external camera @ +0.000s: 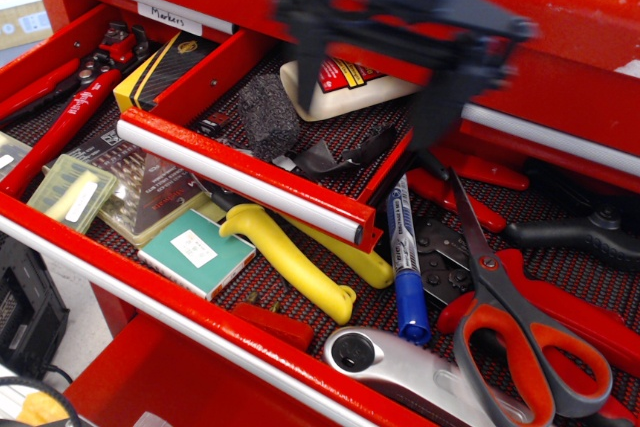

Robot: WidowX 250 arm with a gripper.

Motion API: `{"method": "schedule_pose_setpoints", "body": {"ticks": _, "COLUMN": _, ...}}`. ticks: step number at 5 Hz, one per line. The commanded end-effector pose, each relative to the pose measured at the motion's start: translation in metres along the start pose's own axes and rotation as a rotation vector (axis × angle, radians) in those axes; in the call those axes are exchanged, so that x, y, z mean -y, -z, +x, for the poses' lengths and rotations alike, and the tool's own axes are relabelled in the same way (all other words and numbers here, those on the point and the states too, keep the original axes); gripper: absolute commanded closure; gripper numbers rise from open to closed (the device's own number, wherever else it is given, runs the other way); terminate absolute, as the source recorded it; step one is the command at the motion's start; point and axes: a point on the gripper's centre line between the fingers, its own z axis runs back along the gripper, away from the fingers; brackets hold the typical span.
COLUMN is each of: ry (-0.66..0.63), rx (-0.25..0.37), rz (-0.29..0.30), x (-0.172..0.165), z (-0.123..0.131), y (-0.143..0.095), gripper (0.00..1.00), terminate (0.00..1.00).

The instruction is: Pick up scissors and put into drawer

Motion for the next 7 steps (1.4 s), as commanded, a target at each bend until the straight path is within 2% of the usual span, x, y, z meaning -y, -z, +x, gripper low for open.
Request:
{"method": "schedule_pose_setpoints", "body": {"ticks": 1, "ry": -0.049, "rx": 0.059, "rz": -0.104, "x": 0.057, "z": -0.002, "y": 0.007, "gripper": 0.0, "terminate": 0.0}}
{"method": "schedule_pose_setpoints", "body": {"ticks": 2, "ry": -0.031, "rx": 0.098, "rz": -0.136, "x": 0.073, "z": -0.003, "y": 0.025, "gripper": 0.0, "terminate": 0.0}}
{"method": "schedule_pose_setpoints", "body": {"ticks": 5, "ry": -0.023, "rx": 0.1, "rz": -0.215, "x": 0.092, "z": 0.007, "y": 0.073, "gripper": 0.0, "terminate": 0.0}}
{"method": "schedule_pose_setpoints", "body": {"ticks": 7, "ry": -0.007, "rx": 0.113, "rz": -0.255, "x": 0.09, "z": 0.011, "y": 0.098, "gripper": 0.0, "terminate": 0.0}}
